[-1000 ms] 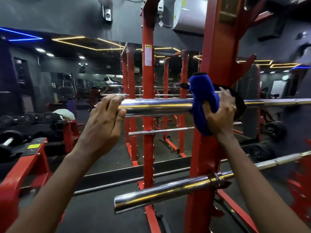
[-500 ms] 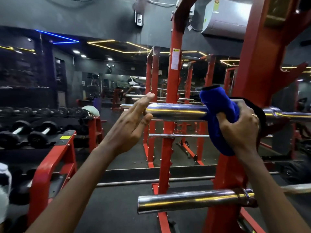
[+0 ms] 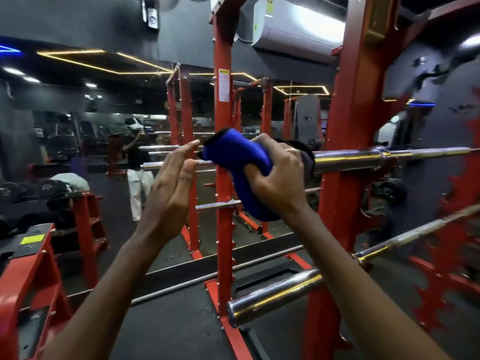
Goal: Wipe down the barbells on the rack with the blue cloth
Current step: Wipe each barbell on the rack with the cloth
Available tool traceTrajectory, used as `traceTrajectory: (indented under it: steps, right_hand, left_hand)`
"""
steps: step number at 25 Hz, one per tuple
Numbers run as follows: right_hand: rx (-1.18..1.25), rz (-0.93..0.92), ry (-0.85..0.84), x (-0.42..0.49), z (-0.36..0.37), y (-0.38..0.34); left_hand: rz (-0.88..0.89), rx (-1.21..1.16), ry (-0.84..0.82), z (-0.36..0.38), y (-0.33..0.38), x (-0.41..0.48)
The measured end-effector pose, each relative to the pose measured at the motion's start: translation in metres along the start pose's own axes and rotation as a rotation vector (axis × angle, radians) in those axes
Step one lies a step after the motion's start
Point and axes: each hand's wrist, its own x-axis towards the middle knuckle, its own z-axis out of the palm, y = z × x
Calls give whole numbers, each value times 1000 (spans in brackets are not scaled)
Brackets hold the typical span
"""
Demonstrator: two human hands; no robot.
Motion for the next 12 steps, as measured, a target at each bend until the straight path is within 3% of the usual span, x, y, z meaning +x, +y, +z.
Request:
traceTrajectory:
  steps: [3,6,10,12]
  right_hand:
    - [2,-150,-12,-25,9,4]
    - [-23,-139,45,-45,2,34]
    - [25,137,252,-52,-22,92]
    - [40,339,359,-45,-39,116]
  left_hand:
    - [-71,-217,-59,17,-2,4]
    - [-78,-320,-153,36,11,4]
    - [-15,-96,-199,47,18,8]
    - [128,138,-167,53,17,9]
